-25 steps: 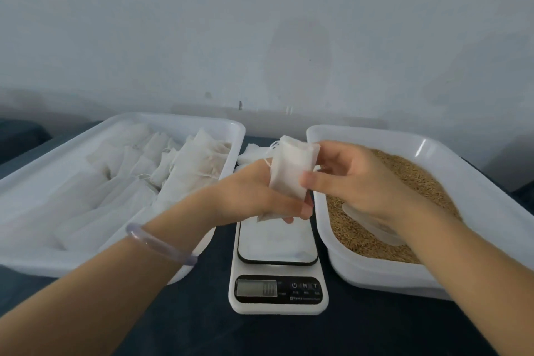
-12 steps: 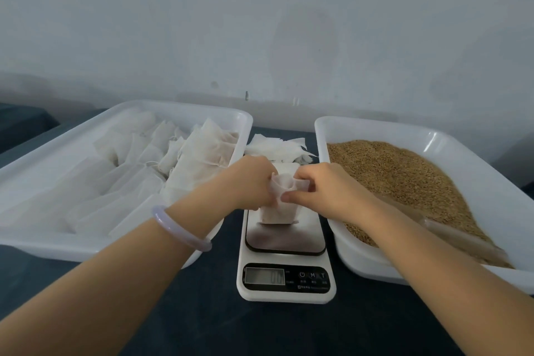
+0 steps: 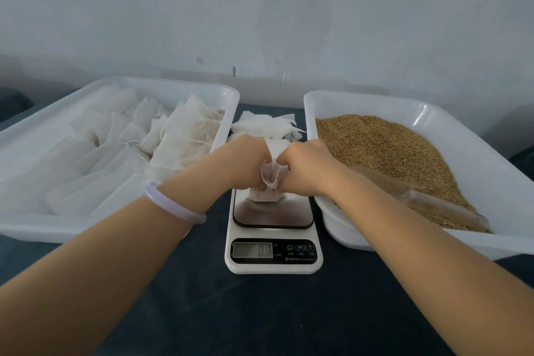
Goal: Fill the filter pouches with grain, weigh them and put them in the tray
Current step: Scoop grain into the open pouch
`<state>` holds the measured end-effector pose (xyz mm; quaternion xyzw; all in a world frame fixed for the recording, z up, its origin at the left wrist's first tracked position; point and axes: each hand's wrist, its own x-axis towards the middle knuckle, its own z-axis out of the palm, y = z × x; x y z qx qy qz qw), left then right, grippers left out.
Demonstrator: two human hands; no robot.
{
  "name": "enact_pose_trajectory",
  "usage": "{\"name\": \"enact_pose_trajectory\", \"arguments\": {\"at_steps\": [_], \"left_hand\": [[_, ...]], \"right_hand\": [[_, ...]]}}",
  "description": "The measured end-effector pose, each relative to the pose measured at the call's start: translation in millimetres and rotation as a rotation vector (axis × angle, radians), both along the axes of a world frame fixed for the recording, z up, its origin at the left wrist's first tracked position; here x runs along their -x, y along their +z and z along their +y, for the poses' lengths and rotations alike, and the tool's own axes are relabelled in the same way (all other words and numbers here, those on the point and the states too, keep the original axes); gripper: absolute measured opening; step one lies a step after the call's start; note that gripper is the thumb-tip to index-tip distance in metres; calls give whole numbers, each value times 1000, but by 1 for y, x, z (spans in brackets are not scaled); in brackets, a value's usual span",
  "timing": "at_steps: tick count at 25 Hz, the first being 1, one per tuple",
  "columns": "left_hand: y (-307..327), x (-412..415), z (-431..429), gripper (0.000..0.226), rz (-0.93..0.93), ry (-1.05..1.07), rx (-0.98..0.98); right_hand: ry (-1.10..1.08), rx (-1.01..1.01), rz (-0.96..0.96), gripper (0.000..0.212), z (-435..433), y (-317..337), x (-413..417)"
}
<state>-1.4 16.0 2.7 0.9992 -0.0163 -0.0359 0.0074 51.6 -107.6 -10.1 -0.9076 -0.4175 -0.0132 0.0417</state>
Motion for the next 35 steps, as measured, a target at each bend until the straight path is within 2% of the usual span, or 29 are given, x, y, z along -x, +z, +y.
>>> {"name": "enact_pose_trajectory", "arguments": {"at_steps": [5, 9, 11, 13, 15, 21, 35], "left_hand": [[-5, 2, 4, 41, -39, -25, 102], [-10, 2, 6, 35, -51, -18, 214], [-10, 4, 10, 25, -150, 19, 344], [-9, 7, 15, 16, -249, 78, 568], [-8, 9, 19, 19, -267, 92, 687], [-6, 12, 16, 32, -184, 110, 730], [-5, 15, 17, 21, -151, 68, 758]], "right_hand": [[-17, -54, 4, 38, -2, -4, -2], [-9, -37, 19, 25, -2, -6, -4], [-29, -101, 164, 24, -8, -3, -8], [-48, -232, 386, 43, -16, 1, -10], [-38, -361, 514, 51, -21, 5, -11], [-18, -422, 568, 48, -24, 5, -10], [-24, -415, 560, 46, -24, 6, -6]]}}
